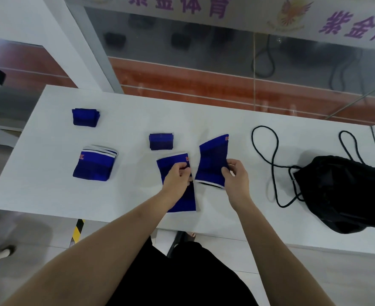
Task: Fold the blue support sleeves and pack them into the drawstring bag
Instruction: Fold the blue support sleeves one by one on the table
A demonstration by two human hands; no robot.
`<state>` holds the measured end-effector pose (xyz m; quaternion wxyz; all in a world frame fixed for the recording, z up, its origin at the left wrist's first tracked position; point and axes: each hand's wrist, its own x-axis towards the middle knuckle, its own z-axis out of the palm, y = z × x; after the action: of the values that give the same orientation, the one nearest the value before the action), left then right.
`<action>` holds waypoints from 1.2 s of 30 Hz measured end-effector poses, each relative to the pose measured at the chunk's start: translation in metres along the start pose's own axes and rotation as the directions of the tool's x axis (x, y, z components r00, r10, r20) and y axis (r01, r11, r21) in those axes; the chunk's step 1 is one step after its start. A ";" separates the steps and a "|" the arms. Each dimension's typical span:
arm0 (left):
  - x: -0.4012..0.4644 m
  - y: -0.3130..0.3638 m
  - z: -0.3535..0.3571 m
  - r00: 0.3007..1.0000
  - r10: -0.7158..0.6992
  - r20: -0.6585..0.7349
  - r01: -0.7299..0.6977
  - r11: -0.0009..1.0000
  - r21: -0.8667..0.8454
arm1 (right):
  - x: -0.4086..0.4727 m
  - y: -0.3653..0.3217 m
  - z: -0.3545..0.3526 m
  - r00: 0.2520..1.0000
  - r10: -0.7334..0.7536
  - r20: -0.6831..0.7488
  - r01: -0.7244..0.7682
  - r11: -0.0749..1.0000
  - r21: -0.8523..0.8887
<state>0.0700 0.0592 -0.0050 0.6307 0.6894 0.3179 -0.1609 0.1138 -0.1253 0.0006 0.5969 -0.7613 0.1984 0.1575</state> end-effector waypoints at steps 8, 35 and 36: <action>-0.002 -0.015 -0.023 0.999 0.023 0.044 -0.009 0.953 -0.303 | -0.029 0.008 0.022 0.968 -0.022 0.249 0.005 0.998 0.070; 0.001 -0.071 -0.048 0.990 0.075 -0.120 -0.022 0.920 0.391 | -0.026 0.062 0.066 0.958 -0.108 0.266 0.250 0.767 -0.591; 0.001 -0.071 -0.048 0.991 0.073 -0.116 -0.020 0.916 0.400 | -0.027 0.062 0.065 0.951 -0.116 0.288 0.276 0.741 -0.612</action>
<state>0.0168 0.1058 -0.0525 0.4593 0.8194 0.3020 -0.1625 0.0598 -0.0718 -0.0546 0.3303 -0.9129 -0.0204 0.2391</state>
